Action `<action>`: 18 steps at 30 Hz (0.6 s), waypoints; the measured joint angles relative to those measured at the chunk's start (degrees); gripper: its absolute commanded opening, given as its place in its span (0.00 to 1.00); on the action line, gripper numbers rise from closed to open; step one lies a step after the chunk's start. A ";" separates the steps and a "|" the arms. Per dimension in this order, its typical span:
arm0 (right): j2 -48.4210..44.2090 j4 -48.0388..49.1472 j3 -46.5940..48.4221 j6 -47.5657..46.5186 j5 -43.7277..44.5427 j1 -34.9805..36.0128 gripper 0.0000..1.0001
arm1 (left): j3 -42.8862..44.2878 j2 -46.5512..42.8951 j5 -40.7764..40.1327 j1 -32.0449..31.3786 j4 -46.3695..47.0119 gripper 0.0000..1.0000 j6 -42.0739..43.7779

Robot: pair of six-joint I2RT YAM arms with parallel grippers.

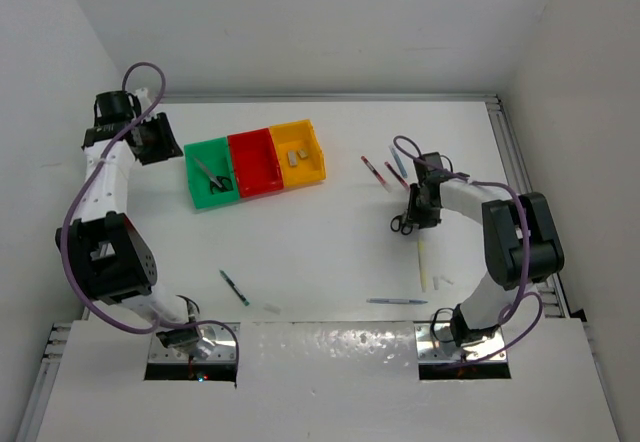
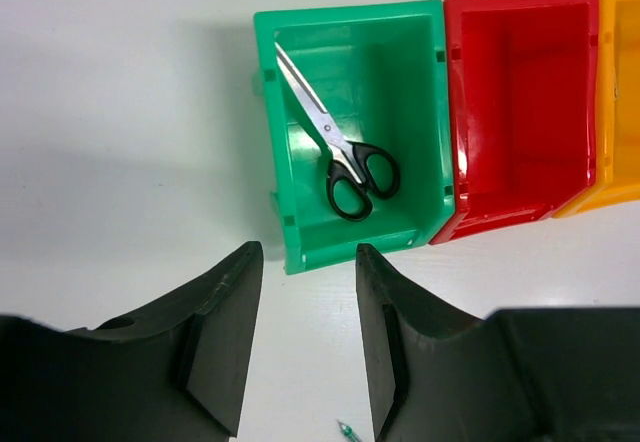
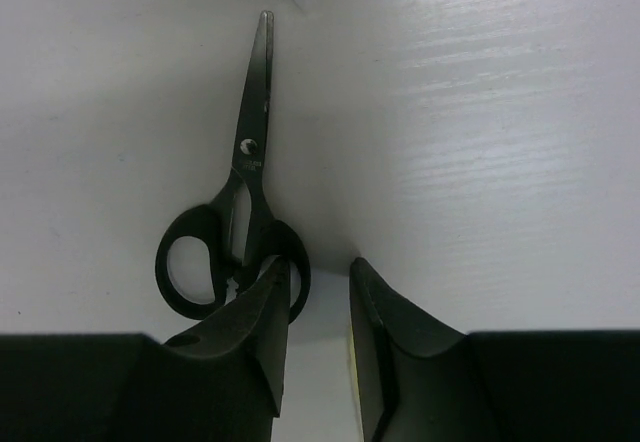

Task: Sort the stationery into containers
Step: Pick up the scissors from the center of the board.

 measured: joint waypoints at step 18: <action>-8.74 -0.44 -2.21 -1.09 9.11 4.87 0.00 | 2.95 -0.20 2.93 -2.86 -4.11 0.39 2.58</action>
